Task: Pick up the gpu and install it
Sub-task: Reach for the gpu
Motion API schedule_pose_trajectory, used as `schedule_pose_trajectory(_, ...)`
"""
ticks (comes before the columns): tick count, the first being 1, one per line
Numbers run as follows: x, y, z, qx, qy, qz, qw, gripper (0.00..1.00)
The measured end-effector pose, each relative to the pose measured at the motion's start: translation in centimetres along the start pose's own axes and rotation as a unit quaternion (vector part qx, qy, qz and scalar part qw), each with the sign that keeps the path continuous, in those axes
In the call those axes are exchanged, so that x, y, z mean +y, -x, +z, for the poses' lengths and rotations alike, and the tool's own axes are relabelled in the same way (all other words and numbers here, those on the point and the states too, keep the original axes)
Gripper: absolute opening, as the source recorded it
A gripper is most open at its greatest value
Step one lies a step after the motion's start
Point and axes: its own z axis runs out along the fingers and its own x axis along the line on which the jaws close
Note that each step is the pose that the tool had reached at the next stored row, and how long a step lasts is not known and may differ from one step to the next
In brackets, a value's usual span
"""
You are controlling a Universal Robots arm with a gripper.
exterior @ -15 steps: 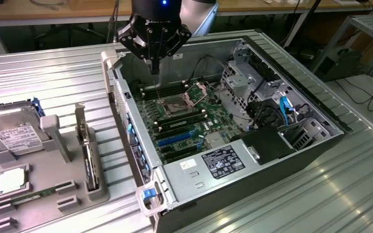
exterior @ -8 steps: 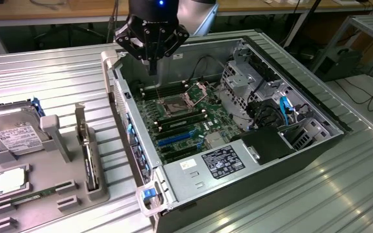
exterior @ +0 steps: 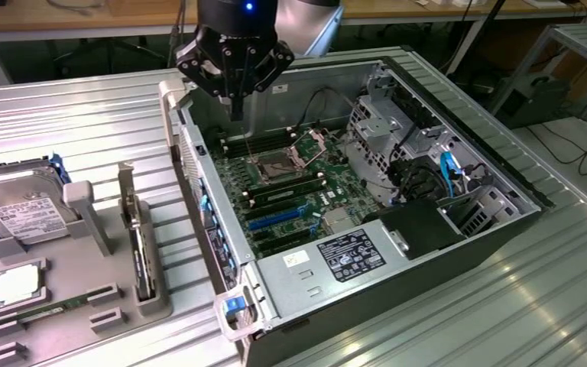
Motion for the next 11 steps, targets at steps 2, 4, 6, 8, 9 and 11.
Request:
schedule_pose_trajectory(2, -0.18, -0.2, -0.01, 0.0002, 0.0008, -0.003, 1.0, 0.11)
schedule_pose_trajectory(4, -0.36, -0.4, -0.02, 0.0003, 0.0015, -0.006, 1.0, 0.11)
schedule_pose_trajectory(6, -0.53, -0.8, -0.04, 0.0005, 0.0016, -0.01, 1.0, 0.11)
schedule_pose_trajectory(8, -0.62, -1.0, -0.05, 0.0007, 0.0017, -0.012, 0.9999, 0.11)
schedule_pose_trajectory(9, -0.67, -1.1, -0.06, 0.0008, 0.0017, -0.013, 0.9999, 0.11)
schedule_pose_trajectory(11, -0.82, -1.4, -0.08, 0.0009, 0.0018, -0.015, 0.9999, 0.11)
